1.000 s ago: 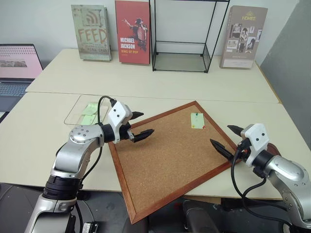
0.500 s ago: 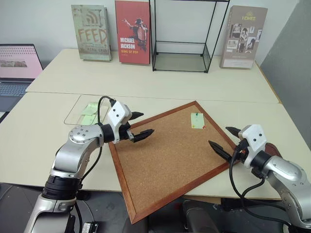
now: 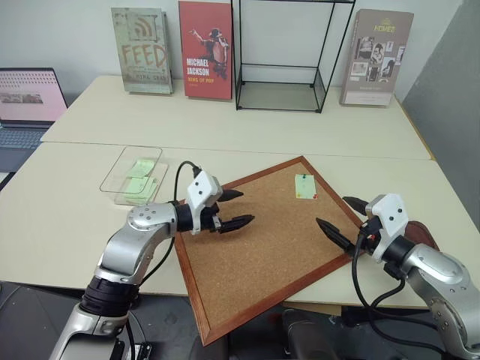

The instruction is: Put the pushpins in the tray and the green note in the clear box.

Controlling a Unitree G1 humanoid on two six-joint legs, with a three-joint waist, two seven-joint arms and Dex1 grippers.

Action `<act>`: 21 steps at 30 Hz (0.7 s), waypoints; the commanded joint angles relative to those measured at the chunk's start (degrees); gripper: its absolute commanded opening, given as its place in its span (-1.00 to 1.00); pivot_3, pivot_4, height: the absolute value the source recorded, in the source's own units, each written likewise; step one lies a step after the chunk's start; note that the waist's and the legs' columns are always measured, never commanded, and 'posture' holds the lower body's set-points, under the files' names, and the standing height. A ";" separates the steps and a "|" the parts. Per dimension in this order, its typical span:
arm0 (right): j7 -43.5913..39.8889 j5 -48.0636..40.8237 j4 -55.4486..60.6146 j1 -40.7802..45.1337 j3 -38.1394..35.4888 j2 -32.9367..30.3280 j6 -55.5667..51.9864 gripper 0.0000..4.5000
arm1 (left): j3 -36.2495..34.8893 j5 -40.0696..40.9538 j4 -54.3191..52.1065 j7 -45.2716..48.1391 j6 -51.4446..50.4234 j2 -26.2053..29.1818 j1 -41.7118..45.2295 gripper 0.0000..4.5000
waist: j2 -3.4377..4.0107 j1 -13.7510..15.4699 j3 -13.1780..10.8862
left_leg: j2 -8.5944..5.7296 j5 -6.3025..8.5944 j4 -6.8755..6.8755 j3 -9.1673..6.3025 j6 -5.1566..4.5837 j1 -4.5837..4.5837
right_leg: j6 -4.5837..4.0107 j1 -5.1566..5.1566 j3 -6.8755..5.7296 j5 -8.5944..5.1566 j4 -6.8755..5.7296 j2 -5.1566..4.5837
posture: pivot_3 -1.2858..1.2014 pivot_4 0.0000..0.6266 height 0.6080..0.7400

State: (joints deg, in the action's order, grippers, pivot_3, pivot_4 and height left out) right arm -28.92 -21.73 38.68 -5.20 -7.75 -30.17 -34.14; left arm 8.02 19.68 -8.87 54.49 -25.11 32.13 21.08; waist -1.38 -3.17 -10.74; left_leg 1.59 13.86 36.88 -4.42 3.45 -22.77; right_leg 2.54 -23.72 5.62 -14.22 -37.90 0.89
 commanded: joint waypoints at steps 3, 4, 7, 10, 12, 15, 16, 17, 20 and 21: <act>1.56 -1.56 3.56 -0.74 -0.95 0.75 -0.15 1.00 | 2.35 -2.17 1.43 -0.59 4.04 -3.55 2.71 0.06 | 0.00 0.06 0.00 | -0.02 0.00 0.03 0.00 0.00 -0.02 | 0.00 0.00 0.01 0.00 0.01 -0.01 | 0.03 -0.52 1.00; 1.68 -1.51 3.55 -0.67 -0.78 0.82 -0.14 1.00 | 2.73 -2.71 2.06 -0.50 4.84 -3.96 2.91 -0.05 | 0.00 0.07 0.00 | -0.02 0.00 0.04 0.00 0.00 -0.02 | 0.01 0.01 0.01 0.00 0.01 -0.01 | 0.03 -0.52 1.00; 1.75 -1.35 3.03 -0.06 -0.26 0.96 0.14 1.00 | 3.92 -4.66 4.66 -0.87 7.64 -5.50 3.67 -0.28 | 0.00 0.00 0.00 | -0.02 0.00 0.03 0.00 0.00 0.01 | 0.01 0.01 0.02 0.00 0.00 0.00 | 0.03 -0.52 1.00; 1.65 -0.81 1.37 1.55 0.70 1.13 0.67 1.00 | 4.63 -5.88 8.08 -1.76 9.38 -7.92 4.64 -0.53 | 0.00 0.02 0.00 | -0.01 0.00 0.03 0.00 0.00 0.01 | 0.01 0.01 0.01 0.00 -0.02 0.01 | 0.03 -0.52 1.00; 1.79 -0.31 0.06 2.76 1.34 1.56 1.11 1.00 | 4.91 -6.53 9.97 -1.89 10.64 -8.98 5.02 -0.68 | 0.00 0.01 0.00 | -0.02 0.00 0.04 0.00 0.00 -0.01 | 0.01 0.01 0.01 0.01 0.00 0.01 | 0.03 -0.52 1.00; 2.52 0.89 -2.13 5.09 2.90 2.51 1.76 1.00 | 5.24 -7.28 12.95 -2.50 12.58 -10.98 5.69 -0.95 | 0.00 0.00 0.00 | -0.02 0.00 0.04 0.00 0.00 0.01 | 0.01 0.02 0.01 0.01 0.00 0.01 | 0.03 -0.52 1.00; 2.83 1.38 -3.32 6.31 3.68 3.07 2.08 1.00 | 5.40 -7.97 14.50 -3.18 13.73 -11.87 6.00 -0.98 | 0.00 -0.02 0.00 | -0.02 0.00 0.03 0.00 0.00 0.01 | 0.02 0.02 0.02 0.01 0.00 0.01 | 0.03 -0.52 1.00; 3.03 1.64 -4.63 7.44 4.33 3.73 2.44 1.00 | 5.53 -8.86 16.12 -4.04 14.96 -12.69 6.29 -0.98 | 0.00 -0.02 0.00 | -0.02 0.00 0.03 0.00 0.00 0.01 | 0.02 0.02 0.01 0.01 0.00 0.01 | 0.03 -0.52 1.00; 2.53 3.83 -9.23 10.45 7.04 4.56 4.78 1.00 | 5.60 -10.04 19.70 -5.07 16.39 -14.23 6.34 -0.98 | 0.00 -0.04 0.01 | -0.02 0.00 0.05 0.00 0.00 0.00 | 0.33 0.02 0.01 0.19 -0.02 0.01 | 0.03 -0.52 1.00; 2.65 4.25 -10.98 11.90 7.57 5.06 4.97 1.00 | 6.01 -10.75 20.79 -4.98 17.13 -14.39 6.11 -0.98 | 0.00 -0.02 0.01 | -0.04 0.00 0.05 0.00 -0.01 0.01 | 0.34 0.02 0.02 0.20 -0.02 0.01 | 0.03 -0.52 1.00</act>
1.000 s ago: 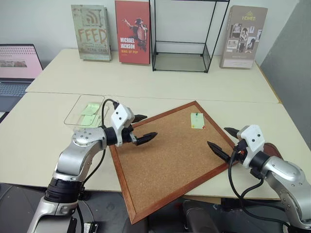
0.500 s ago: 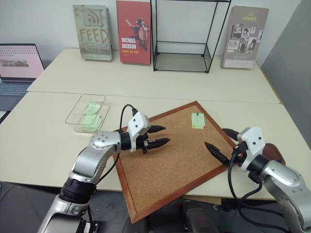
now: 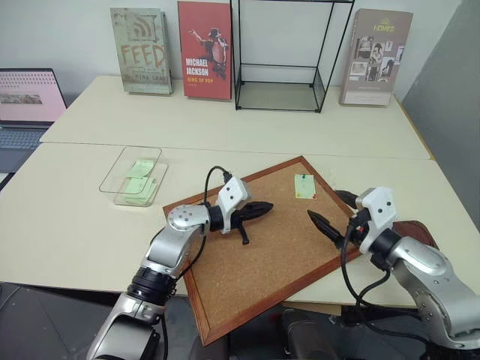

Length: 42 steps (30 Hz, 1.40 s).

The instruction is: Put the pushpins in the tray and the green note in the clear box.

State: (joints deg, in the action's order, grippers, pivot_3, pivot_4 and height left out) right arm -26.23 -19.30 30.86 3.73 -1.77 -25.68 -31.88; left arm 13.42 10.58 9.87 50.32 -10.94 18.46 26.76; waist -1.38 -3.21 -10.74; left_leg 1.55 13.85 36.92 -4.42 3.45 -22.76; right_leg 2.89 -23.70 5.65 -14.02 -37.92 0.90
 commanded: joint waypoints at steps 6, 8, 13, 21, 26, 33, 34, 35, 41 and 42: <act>2.11 5.04 -16.70 14.83 3.06 3.14 3.23 1.00 | 2.15 -3.67 4.52 0.32 5.00 -0.94 -0.81 -0.98 | 0.02 -0.03 0.01 | 0.01 0.00 -0.02 -0.01 0.00 0.00 | 0.00 0.00 -0.01 0.01 0.00 0.00 | 0.03 -0.52 1.00; 2.23 6.11 -23.30 19.89 3.68 4.15 3.85 1.00 | 2.31 -4.12 4.58 0.48 5.46 -0.83 -1.17 -0.98 | 0.04 -0.15 0.02 | 0.00 0.00 -0.01 0.03 0.00 0.02 | 0.01 0.00 0.03 0.01 -0.01 -0.01 | 0.03 -0.52 1.00; 1.61 9.17 -37.06 27.91 4.99 5.62 7.40 1.00 | 2.46 -4.55 3.63 0.46 5.60 -0.75 -1.81 -0.98 | 0.07 -0.07 0.04 | 0.00 0.00 -0.05 0.01 -0.01 0.08 | 0.01 0.04 0.00 0.02 -0.04 0.00 | 0.03 -0.52 1.00; 1.75 12.79 -50.91 33.70 5.37 7.20 13.13 0.80 | 2.41 -4.87 1.83 -0.05 4.98 -0.46 -2.89 -1.00 | 0.09 -0.11 0.05 | -0.02 0.00 -0.07 0.01 -0.01 0.06 | 0.00 0.04 0.01 0.02 -0.03 -0.02 | 0.03 -0.52 1.00; 0.98 13.96 -54.03 33.94 5.38 7.39 15.13 0.33 | 2.29 -4.93 1.20 -0.17 4.67 -0.28 -3.39 -1.00 | 0.09 -0.12 0.05 | -0.01 0.00 -0.08 0.01 -0.01 0.07 | 0.00 0.04 0.01 0.02 -0.04 -0.01 | 0.03 -0.52 1.00; 0.95 15.65 -56.47 34.38 5.73 7.53 17.19 -0.40 | 2.37 -5.01 1.08 -0.10 4.47 -0.23 -3.40 -1.00 | 0.09 -0.13 0.05 | -0.01 0.00 -0.07 0.01 -0.01 0.07 | 0.00 0.04 0.01 0.02 -0.05 -0.01 | 0.03 -0.52 1.00; 0.96 15.78 -56.58 34.41 5.68 7.59 17.33 -0.49 | 2.39 -5.03 1.10 -0.07 4.48 -0.23 -3.37 -1.00 | 0.10 -0.13 0.05 | -0.01 0.00 -0.07 0.01 -0.01 0.07 | 0.00 0.04 0.01 0.02 -0.05 -0.01 | 0.03 -0.52 1.00; 0.96 15.89 -56.49 34.33 5.65 7.65 17.43 -0.58 | 2.42 -5.05 0.97 -0.05 4.43 -0.22 -3.44 -1.00 | 0.10 -0.13 0.05 | -0.01 0.00 -0.07 0.01 -0.01 0.07 | 0.00 0.04 0.01 0.02 -0.05 -0.01 | 0.03 -0.52 1.00; 0.83 16.66 -55.56 33.94 5.76 7.63 18.28 -0.99 | 2.57 -5.30 1.32 0.05 4.52 -0.21 -3.32 -1.00 | 0.10 -0.15 0.05 | -0.01 0.00 -0.06 0.01 -0.01 0.07 | 0.01 0.04 0.01 0.02 -0.05 -0.01 | 0.03 -0.52 1.00; 0.80 16.67 -55.22 33.79 5.74 7.58 18.22 -0.99 | 2.62 -5.36 1.33 0.06 4.55 -0.20 -3.36 -1.00 | 0.10 -0.15 0.05 | -0.01 0.00 -0.06 0.01 -0.01 0.07 | 0.01 0.04 0.01 0.02 -0.05 -0.01 | 0.03 -0.52 1.00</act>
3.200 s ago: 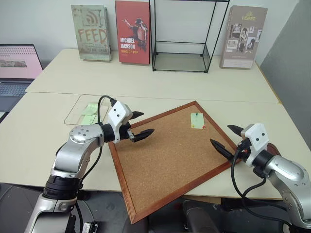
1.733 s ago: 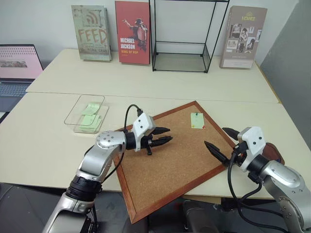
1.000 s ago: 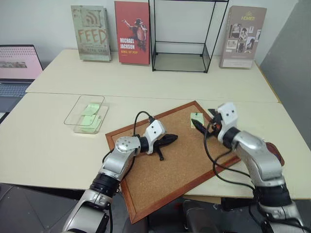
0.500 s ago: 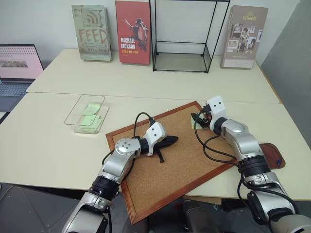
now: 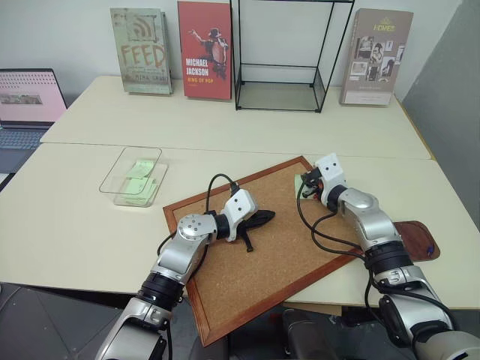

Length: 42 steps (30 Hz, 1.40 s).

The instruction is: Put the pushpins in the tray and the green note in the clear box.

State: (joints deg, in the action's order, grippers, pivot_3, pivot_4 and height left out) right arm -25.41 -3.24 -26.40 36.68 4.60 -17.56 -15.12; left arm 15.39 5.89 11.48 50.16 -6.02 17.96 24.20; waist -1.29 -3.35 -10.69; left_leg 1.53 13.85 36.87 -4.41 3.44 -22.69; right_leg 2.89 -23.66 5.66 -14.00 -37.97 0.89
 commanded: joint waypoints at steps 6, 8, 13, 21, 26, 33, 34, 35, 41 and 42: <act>-0.21 0.57 5.25 -0.36 -1.25 -1.16 1.54 -0.99 | 1.17 -1.39 0.52 0.33 -0.23 0.16 -0.61 -1.00 | 0.00 0.00 0.00 | 0.00 0.00 0.00 0.00 0.00 0.00 | 0.00 0.00 0.00 0.00 0.00 0.00 | 0.03 -0.52 1.00; -0.16 0.20 6.80 -0.89 -1.66 -1.26 1.03 -0.99 | 1.32 -1.59 0.66 0.38 -0.25 0.10 -0.62 -1.00 | 0.00 0.00 0.00 | 0.00 0.00 -0.01 0.00 0.00 0.00 | 0.00 0.00 -0.01 0.00 0.00 0.00 | 0.03 -0.52 1.00; 0.66 -0.12 10.86 -2.14 -2.40 -1.59 -0.62 -0.99 | 1.82 -2.02 1.02 0.72 0.02 0.14 -0.53 -1.00 | 0.01 0.02 -0.01 | 0.00 0.00 -0.02 0.00 0.00 -0.01 | 0.00 0.00 0.00 0.00 0.01 0.00 | 0.03 -0.52 1.00; 1.72 -0.36 14.85 -3.03 -2.65 -1.21 -2.25 -0.99 | 2.21 -2.23 1.60 0.76 0.49 -0.14 -0.41 -1.00 | 0.04 0.01 -0.02 | 0.00 0.00 -0.01 0.00 0.00 0.00 | 0.00 0.00 0.00 0.00 -0.01 0.00 | 0.03 -0.52 1.00; 2.42 -0.97 16.84 -3.04 -3.38 -0.96 -3.22 -0.99 | 2.39 -2.43 1.81 0.66 0.72 -0.42 -0.43 -1.00 | 0.08 0.03 0.00 | 0.00 0.00 -0.01 -0.01 0.00 0.03 | 0.00 0.04 0.00 0.00 0.01 0.00 | 0.03 -0.52 1.00; 2.70 -2.62 25.87 -5.31 -6.27 -2.53 -7.15 -0.99 | 2.56 -2.73 1.54 0.45 0.86 -0.76 -0.70 -1.00 | 0.10 0.05 0.01 | 0.00 0.00 -0.01 -0.01 0.00 0.11 | 0.00 0.12 0.00 0.00 0.01 0.00 | 0.03 -0.52 1.00; 2.60 -2.92 29.16 -6.92 -7.34 -3.55 -8.38 -0.99 | 2.55 -2.75 1.41 0.37 0.84 -0.80 -0.81 -1.00 | 0.10 0.10 0.02 | 0.00 0.00 -0.02 -0.01 0.00 0.10 | 0.00 0.12 0.00 0.00 0.02 0.00 | 0.03 -0.52 1.00; 2.46 -3.26 32.30 -8.59 -8.36 -4.60 -9.67 -0.99 | 2.56 -2.74 1.19 0.28 0.77 -0.82 -0.98 -1.00 | 0.11 0.26 0.02 | -0.01 0.00 -0.02 -0.01 0.00 0.09 | 0.00 0.11 -0.01 -0.01 0.04 -0.01 | 0.03 -0.52 1.00; -0.39 -4.73 52.41 -24.85 -15.62 -14.10 -19.74 -0.99 | 2.42 -2.61 0.71 0.12 0.82 -0.49 -1.87 -1.00 | 0.19 0.56 0.07 | -0.02 0.01 -0.07 -0.04 0.00 -0.01 | 0.01 0.12 -0.03 -0.03 0.24 -0.05 | 0.03 -0.52 1.00; -0.73 -5.01 55.04 -27.72 -17.11 -15.33 -21.31 -0.99 | 2.39 -2.59 0.71 0.17 0.87 -0.40 -1.97 -1.00 | 0.23 0.55 0.09 | -0.03 0.01 -0.08 -0.03 0.00 -0.02 | 0.01 0.12 -0.03 -0.03 0.24 -0.05 | 0.03 -0.52 1.00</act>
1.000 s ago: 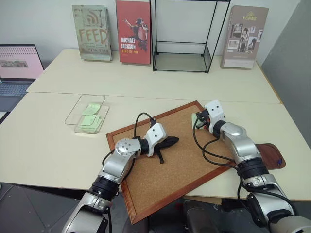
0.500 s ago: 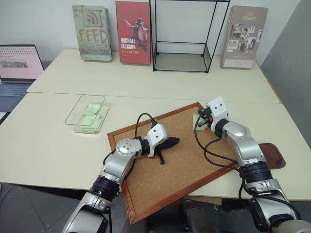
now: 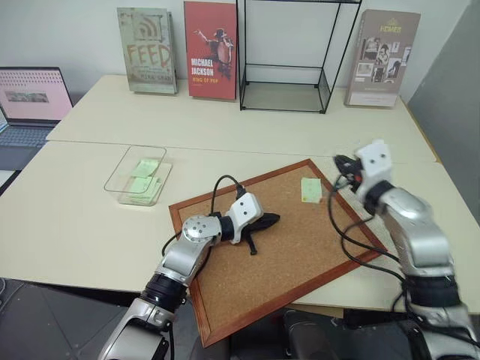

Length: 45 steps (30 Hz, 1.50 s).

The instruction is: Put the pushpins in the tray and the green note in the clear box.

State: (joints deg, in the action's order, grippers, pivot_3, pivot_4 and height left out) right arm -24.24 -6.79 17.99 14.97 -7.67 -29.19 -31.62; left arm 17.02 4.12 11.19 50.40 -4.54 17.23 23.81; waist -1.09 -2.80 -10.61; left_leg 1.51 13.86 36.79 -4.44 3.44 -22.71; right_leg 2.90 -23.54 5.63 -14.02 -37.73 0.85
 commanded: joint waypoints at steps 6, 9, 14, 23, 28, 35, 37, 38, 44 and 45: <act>-2.51 -0.86 17.62 -19.78 -14.41 -8.30 -10.57 -0.99 | 0.67 -0.91 2.40 0.53 0.03 0.53 -0.85 -1.00 | 0.17 -0.33 0.11 | 0.05 0.00 0.03 0.05 -0.01 0.26 | -0.33 0.19 0.03 -0.20 -0.04 0.02 | 0.03 -0.52 1.00; -3.36 0.96 16.81 -25.40 -15.36 -10.25 -9.62 -0.99 | 0.61 -0.94 3.06 0.77 0.33 0.55 -0.38 -1.00 | 0.17 -0.55 0.11 | 0.04 -0.01 0.13 0.16 -0.01 0.32 | -0.32 0.24 0.11 -0.21 0.00 -0.02 | 0.03 -0.52 1.00; -3.47 1.63 15.83 -30.15 -15.99 -10.58 -9.74 -0.99 | 0.68 -1.02 3.51 0.91 0.77 0.60 -0.12 -1.00 | 0.18 -0.50 0.13 | 0.05 -0.01 0.12 0.19 -0.01 0.38 | -0.31 0.27 0.14 -0.22 0.04 -0.02 | 0.03 -0.52 1.00; -2.26 2.42 11.00 -30.27 -16.18 -10.38 -8.98 -0.26 | 0.86 -1.06 2.77 0.91 0.62 0.69 -0.63 -1.00 | 0.16 -0.43 0.12 | 0.04 0.00 0.08 0.21 0.00 0.35 | -0.31 0.26 0.15 -0.22 0.10 -0.04 | 0.03 -0.52 1.00; -2.44 2.19 10.05 -30.11 -16.35 -10.52 -8.97 0.20 | 0.77 -1.14 2.48 0.78 0.50 0.75 -0.86 -1.00 | 0.16 -0.44 0.11 | 0.04 0.00 0.06 0.20 0.00 0.34 | -0.30 0.26 0.14 -0.23 0.11 -0.04 | 0.03 -0.52 1.00; -4.49 -0.66 14.31 -28.40 -20.50 -11.68 -9.95 0.81 | 0.58 -1.05 2.40 0.69 0.50 0.99 -1.07 -1.00 | 0.16 -0.44 0.11 | 0.04 0.00 0.06 0.20 0.01 0.32 | -0.29 0.25 0.15 -0.24 0.19 -0.04 | 0.03 -0.52 1.00; -5.52 -4.99 16.44 -25.84 -21.11 -10.04 -11.53 0.93 | 0.44 -0.93 2.69 0.59 0.40 0.88 -0.85 -1.00 | 0.16 -0.49 0.11 | 0.05 0.00 0.05 0.20 0.01 0.31 | -0.29 0.25 0.14 -0.24 0.23 -0.04 | 0.03 -0.52 1.00; -5.43 -7.39 17.34 -24.00 -20.61 -8.25 -12.13 0.93 | 0.38 -0.89 2.86 0.54 0.34 0.79 -0.68 -1.00 | 0.17 -0.51 0.12 | 0.05 0.00 0.03 0.20 0.01 0.31 | -0.29 0.25 0.14 -0.24 0.25 -0.04 | 0.03 -0.52 1.00; 1.95 -8.69 13.54 -13.68 -11.37 3.96 -9.10 0.93 | 0.25 -1.03 3.66 0.37 0.58 0.55 0.11 -1.00 | 0.18 -0.51 0.12 | 0.15 0.00 -0.01 0.16 0.00 0.27 | -0.28 0.29 0.07 -0.24 0.48 0.02 | 0.03 -0.52 1.00; 3.59 -8.25 11.66 -11.92 -9.73 6.56 -7.47 0.93 | 0.26 -1.02 3.61 0.35 0.55 0.55 0.13 -1.00 | 0.12 -0.49 0.13 | 0.15 0.00 0.00 0.16 0.00 0.19 | -0.27 0.27 0.07 -0.23 0.53 0.02 | 0.03 -0.52 1.00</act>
State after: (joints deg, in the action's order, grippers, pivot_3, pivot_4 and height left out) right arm -24.40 -15.70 31.74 0.07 -19.47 -25.56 -42.65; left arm 16.99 3.97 13.24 50.96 -3.28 17.62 24.39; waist -0.97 -3.29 -10.49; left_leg 1.66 13.86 36.78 -4.28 3.44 -22.52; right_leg 2.64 -23.24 5.69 -14.25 -37.14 0.86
